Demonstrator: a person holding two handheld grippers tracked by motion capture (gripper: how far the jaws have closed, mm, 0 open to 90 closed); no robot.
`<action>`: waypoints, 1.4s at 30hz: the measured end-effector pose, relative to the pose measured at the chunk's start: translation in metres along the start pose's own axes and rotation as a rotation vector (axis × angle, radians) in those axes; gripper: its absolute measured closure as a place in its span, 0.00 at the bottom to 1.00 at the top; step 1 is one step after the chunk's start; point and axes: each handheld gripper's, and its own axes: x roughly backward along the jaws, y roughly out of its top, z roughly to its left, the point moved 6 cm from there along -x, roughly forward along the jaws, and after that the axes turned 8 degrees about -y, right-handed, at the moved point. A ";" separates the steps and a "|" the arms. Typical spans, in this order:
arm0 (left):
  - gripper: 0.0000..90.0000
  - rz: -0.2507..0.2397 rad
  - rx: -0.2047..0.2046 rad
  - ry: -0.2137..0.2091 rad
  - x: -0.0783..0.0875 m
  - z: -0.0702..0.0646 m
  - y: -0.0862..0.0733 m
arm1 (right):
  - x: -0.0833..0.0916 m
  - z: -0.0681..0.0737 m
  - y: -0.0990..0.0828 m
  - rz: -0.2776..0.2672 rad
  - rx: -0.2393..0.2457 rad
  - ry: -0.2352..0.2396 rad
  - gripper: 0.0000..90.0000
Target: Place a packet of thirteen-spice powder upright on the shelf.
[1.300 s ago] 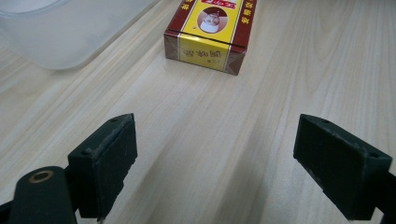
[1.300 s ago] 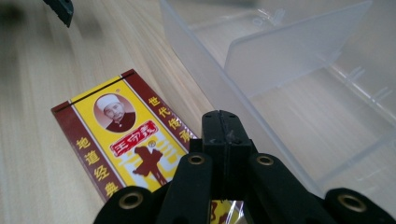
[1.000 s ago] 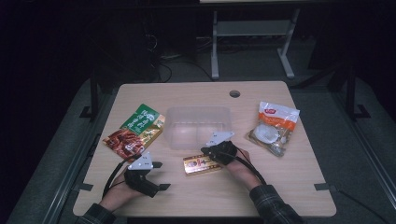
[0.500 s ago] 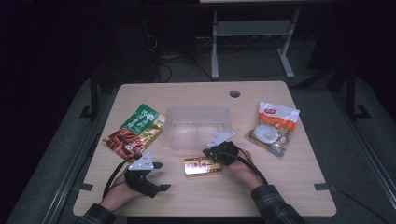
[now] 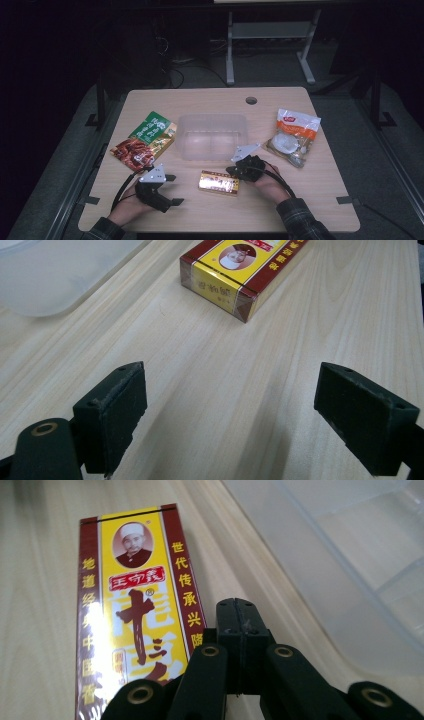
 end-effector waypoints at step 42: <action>0.14 0.020 -0.013 -0.022 -0.003 -0.002 -0.001 | 0.008 0.038 -0.018 0.074 0.119 0.090 0.32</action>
